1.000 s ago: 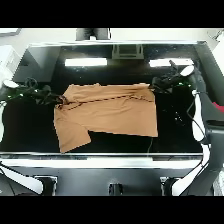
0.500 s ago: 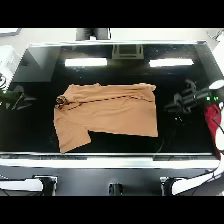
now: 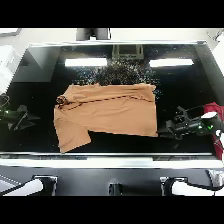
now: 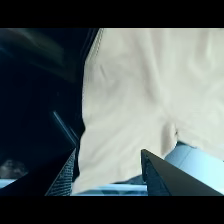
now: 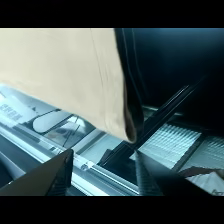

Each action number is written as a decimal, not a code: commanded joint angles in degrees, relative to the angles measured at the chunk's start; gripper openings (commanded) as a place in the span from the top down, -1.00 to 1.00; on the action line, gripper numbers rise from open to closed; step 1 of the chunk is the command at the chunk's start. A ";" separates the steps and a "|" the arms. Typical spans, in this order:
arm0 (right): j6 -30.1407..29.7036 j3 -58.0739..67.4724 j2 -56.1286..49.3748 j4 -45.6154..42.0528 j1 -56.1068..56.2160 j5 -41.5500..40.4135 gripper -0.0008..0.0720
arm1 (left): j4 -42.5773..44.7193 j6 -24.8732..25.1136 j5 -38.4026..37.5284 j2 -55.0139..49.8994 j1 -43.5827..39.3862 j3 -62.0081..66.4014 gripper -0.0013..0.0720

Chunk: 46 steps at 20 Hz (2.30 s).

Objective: Fold the clothes and pants, and hang the long-sleeved shirts on hangers.

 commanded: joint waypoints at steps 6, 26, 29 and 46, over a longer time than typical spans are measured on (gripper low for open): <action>-4.13 -6.29 0.85 5.60 -0.02 -8.57 -0.28 | -2.93 0.07 0.07 1.64 0.13 -2.51 -0.37; -2.95 -6.34 0.85 7.43 7.80 -15.41 0.87 | -2.91 0.46 4.87 1.51 0.13 -2.51 -0.37; -2.69 -6.34 0.92 7.43 8.02 -14.60 0.89 | -2.89 2.08 4.90 1.49 0.13 -2.56 -0.37; 2.47 -6.34 7.41 6.75 8.02 -5.20 0.89 | -18.16 30.47 16.68 -18.45 0.48 -5.64 -0.36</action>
